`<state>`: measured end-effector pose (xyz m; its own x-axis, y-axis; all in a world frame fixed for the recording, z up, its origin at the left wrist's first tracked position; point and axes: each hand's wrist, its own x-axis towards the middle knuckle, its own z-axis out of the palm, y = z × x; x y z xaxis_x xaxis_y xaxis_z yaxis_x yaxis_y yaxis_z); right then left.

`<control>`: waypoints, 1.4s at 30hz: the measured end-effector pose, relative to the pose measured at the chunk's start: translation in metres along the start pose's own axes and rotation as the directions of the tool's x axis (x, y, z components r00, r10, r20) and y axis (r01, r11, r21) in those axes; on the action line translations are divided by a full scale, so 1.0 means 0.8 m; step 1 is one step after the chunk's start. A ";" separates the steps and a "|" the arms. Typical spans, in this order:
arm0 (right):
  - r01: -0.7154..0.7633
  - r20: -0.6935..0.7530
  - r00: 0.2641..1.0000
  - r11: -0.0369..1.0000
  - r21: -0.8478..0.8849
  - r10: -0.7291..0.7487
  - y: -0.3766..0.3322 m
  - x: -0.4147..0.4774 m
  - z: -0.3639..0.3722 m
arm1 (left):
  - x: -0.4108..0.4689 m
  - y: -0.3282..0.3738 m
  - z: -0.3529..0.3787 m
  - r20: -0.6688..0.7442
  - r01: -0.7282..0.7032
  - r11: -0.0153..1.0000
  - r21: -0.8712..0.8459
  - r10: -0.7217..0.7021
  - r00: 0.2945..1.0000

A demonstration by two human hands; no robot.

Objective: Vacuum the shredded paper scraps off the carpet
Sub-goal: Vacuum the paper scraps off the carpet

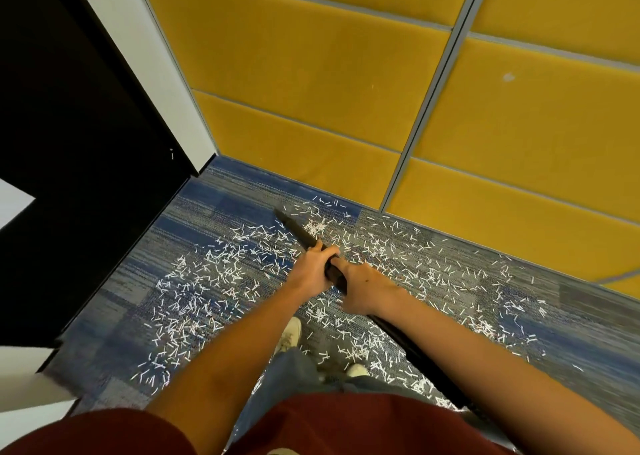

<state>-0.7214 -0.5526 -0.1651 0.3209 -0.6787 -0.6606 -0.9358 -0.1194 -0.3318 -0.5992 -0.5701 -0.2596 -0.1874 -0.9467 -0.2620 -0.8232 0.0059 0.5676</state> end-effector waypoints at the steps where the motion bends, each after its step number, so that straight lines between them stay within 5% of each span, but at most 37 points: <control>1: 0.000 -0.001 1.000 1.000 0.000 0.000 0.004 -0.003 0.001 | -0.001 0.003 0.002 0.001 0.001 1.000 0.006 -0.001 1.000; 42: -0.071 -0.027 0.997 0.997 0.030 0.072 0.062 -0.003 -0.072 | 0.080 0.072 0.006 0.073 -0.062 0.994 -0.092 0.069 0.995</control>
<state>-0.7770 -0.5985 -0.1407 0.2489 -0.7051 -0.6640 -0.9512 -0.0489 -0.3045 -0.6611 -0.6287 -0.2477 -0.2827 -0.9179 -0.2784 -0.7573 0.0355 0.6521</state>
